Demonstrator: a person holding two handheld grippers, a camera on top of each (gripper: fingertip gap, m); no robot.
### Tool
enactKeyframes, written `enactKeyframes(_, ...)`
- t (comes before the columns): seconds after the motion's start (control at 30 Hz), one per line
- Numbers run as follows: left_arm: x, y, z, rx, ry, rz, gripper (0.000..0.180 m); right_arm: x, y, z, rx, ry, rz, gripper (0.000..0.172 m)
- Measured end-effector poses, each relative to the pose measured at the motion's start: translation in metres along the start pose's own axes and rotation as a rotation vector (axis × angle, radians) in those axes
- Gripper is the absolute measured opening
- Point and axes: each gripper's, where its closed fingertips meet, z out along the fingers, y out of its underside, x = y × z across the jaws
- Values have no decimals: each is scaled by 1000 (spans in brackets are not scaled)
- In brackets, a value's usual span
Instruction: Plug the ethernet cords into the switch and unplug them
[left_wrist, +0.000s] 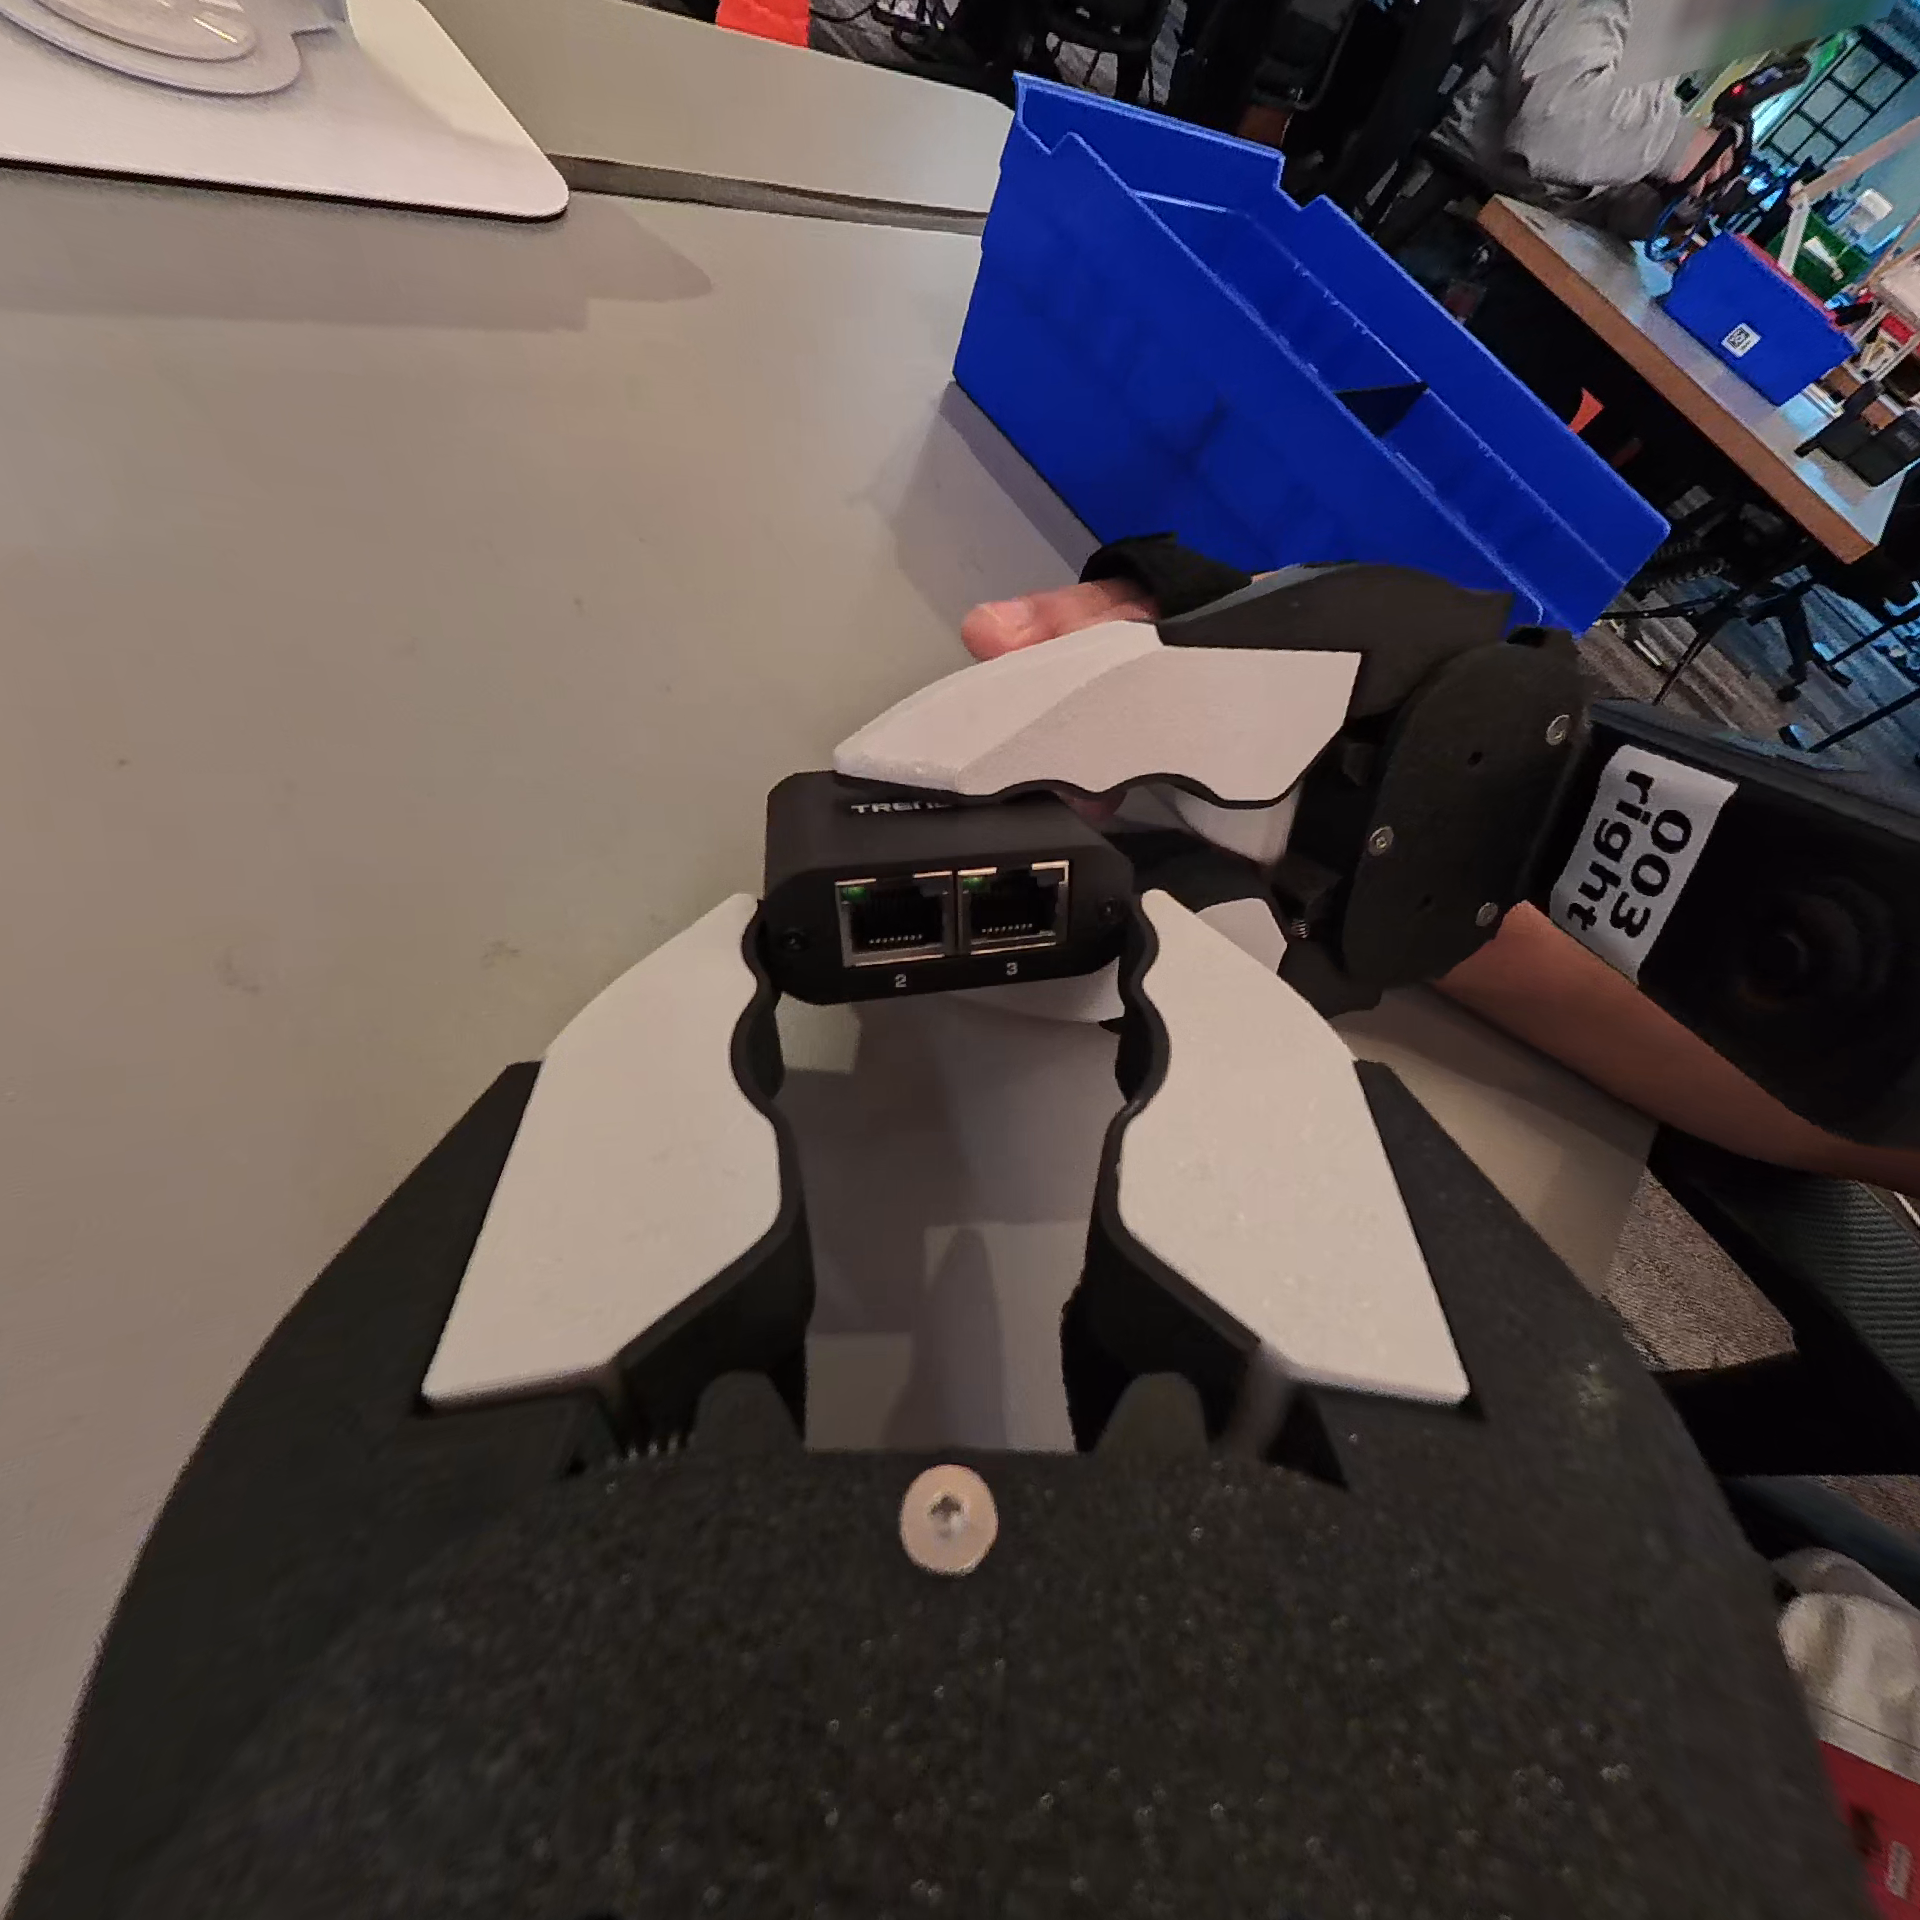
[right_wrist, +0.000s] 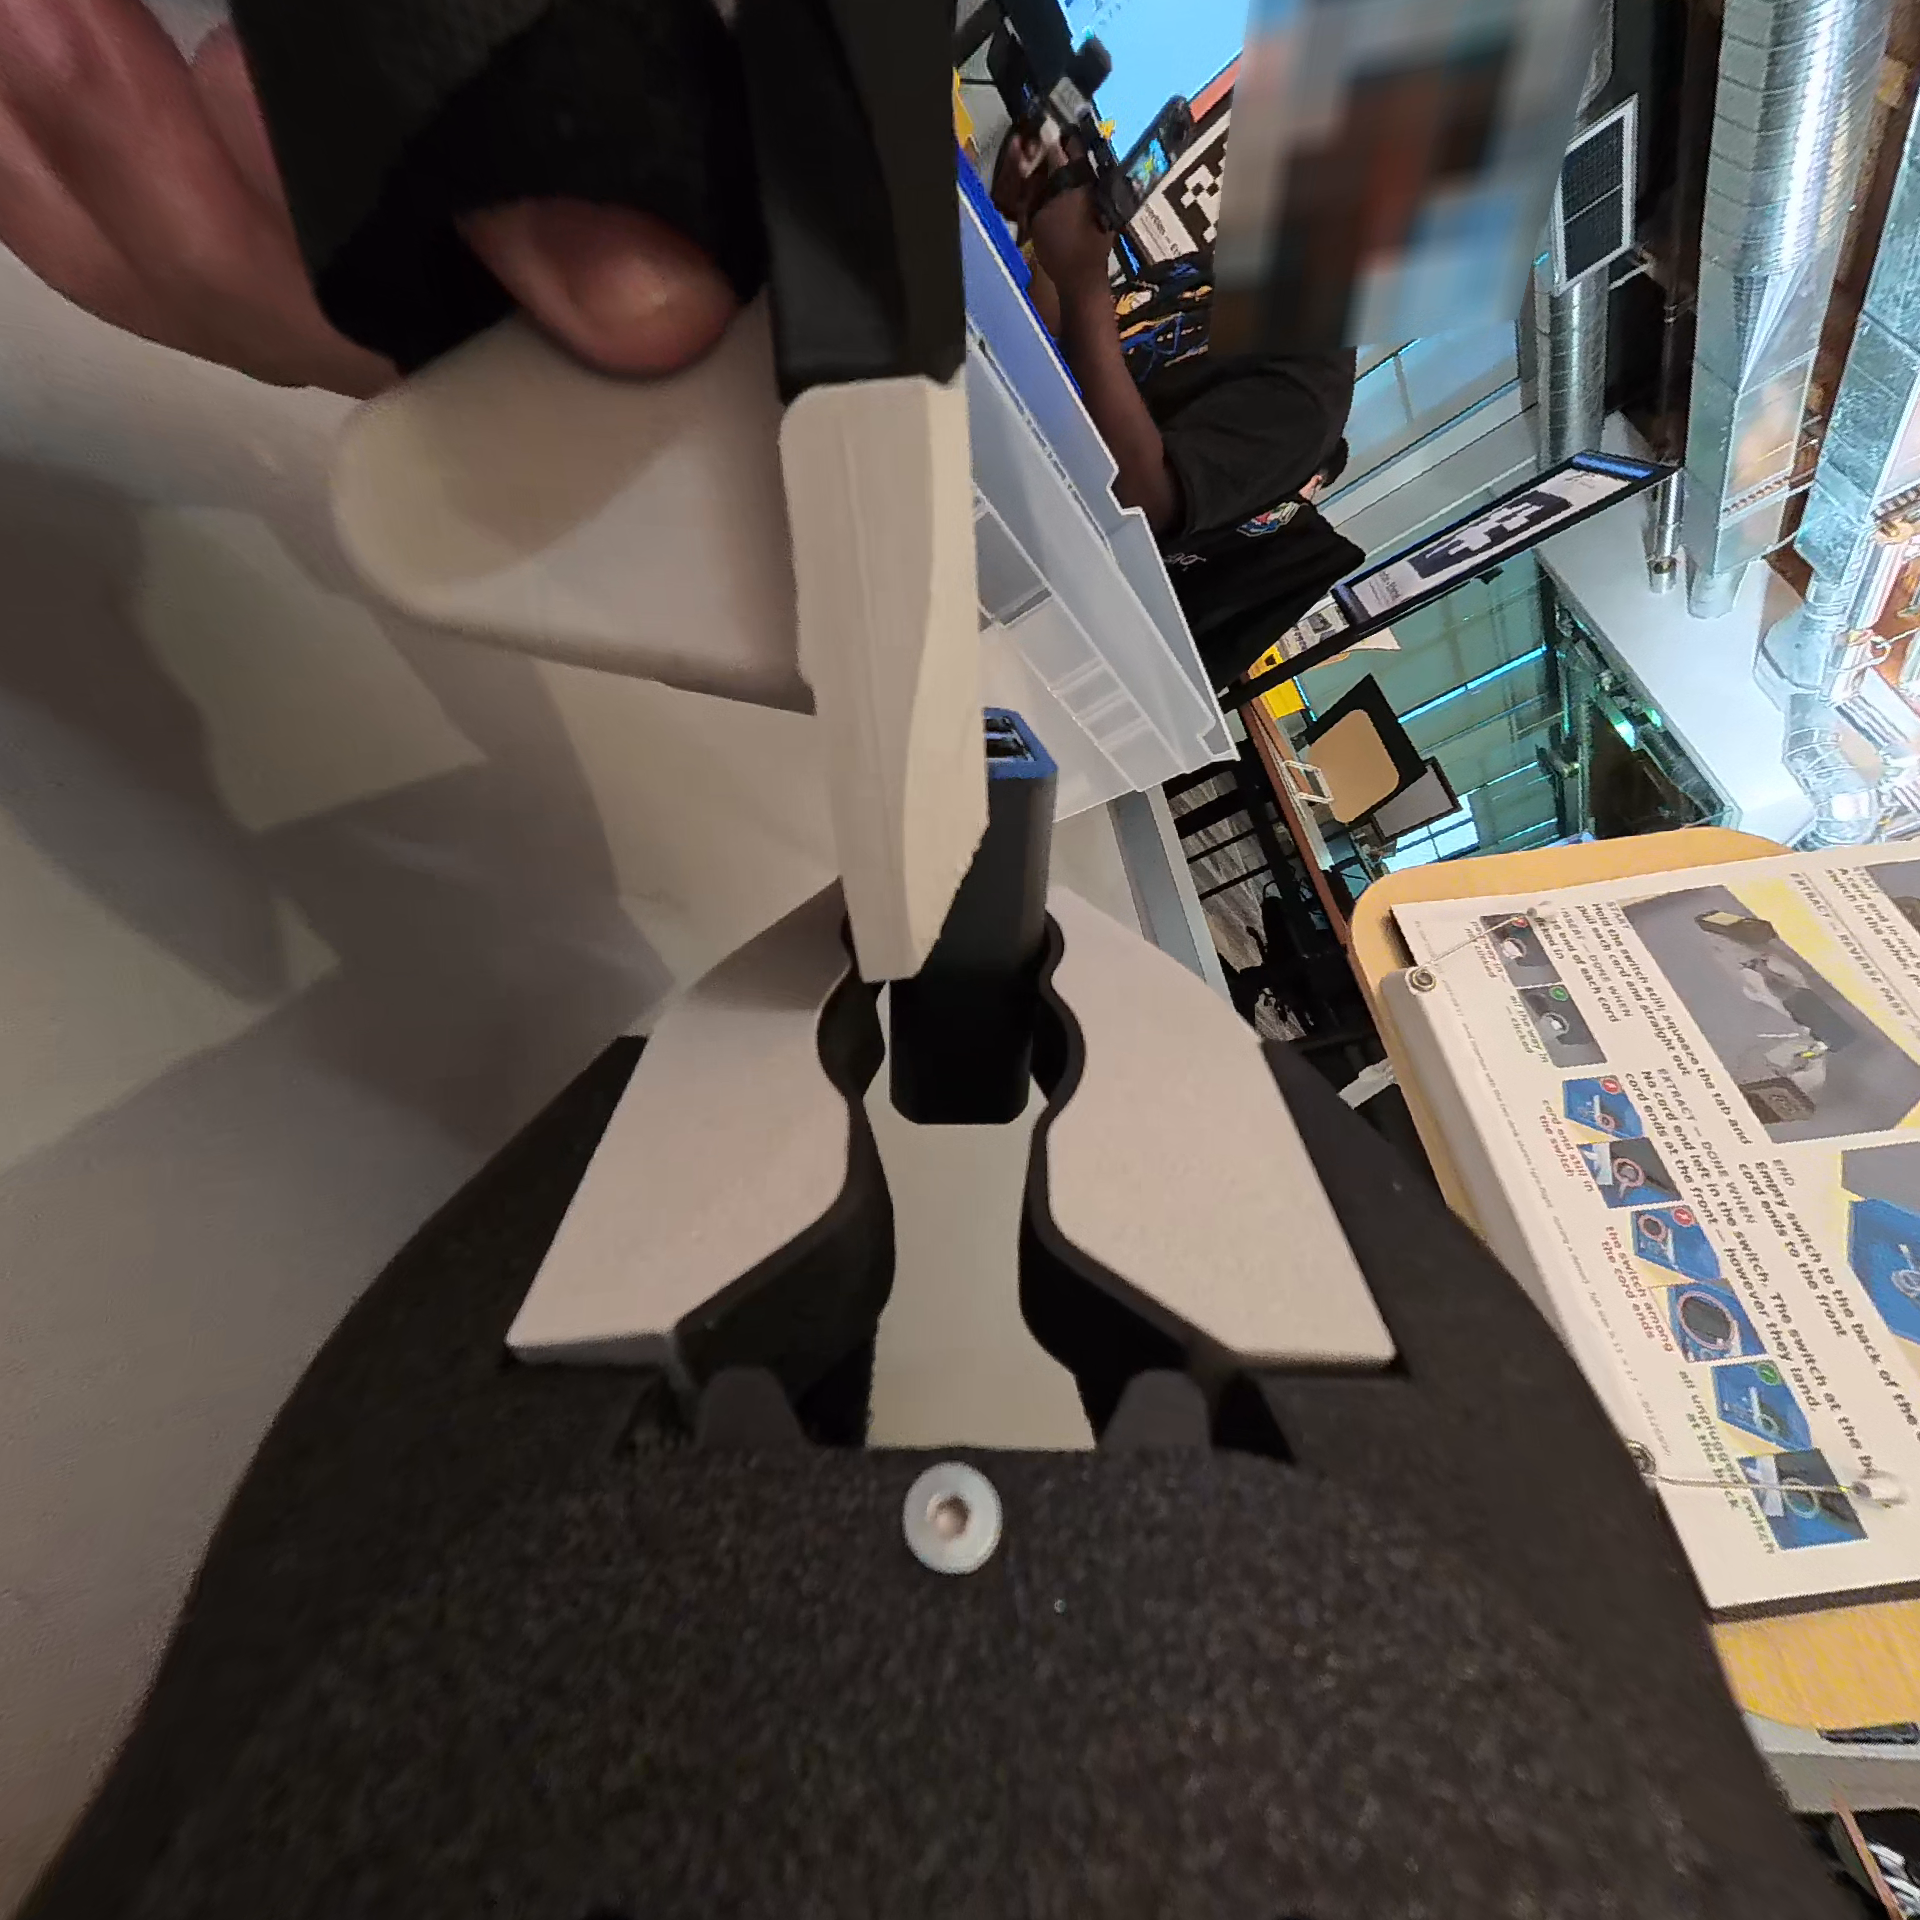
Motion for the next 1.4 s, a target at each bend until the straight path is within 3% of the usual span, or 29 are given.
enactKeyframes(0.03,0,0,0,-4,-2,6,62,0,0,0,-4,2,-7,24)
enactKeyframes(0.9,7,-4,-4,-2,27,49,62,3,-4,-5,-11,-18,7,24)
enactKeyframes(1.4,11,-5,-5,14,96,3,65,-6,-10,-7,26,-159,199,23)
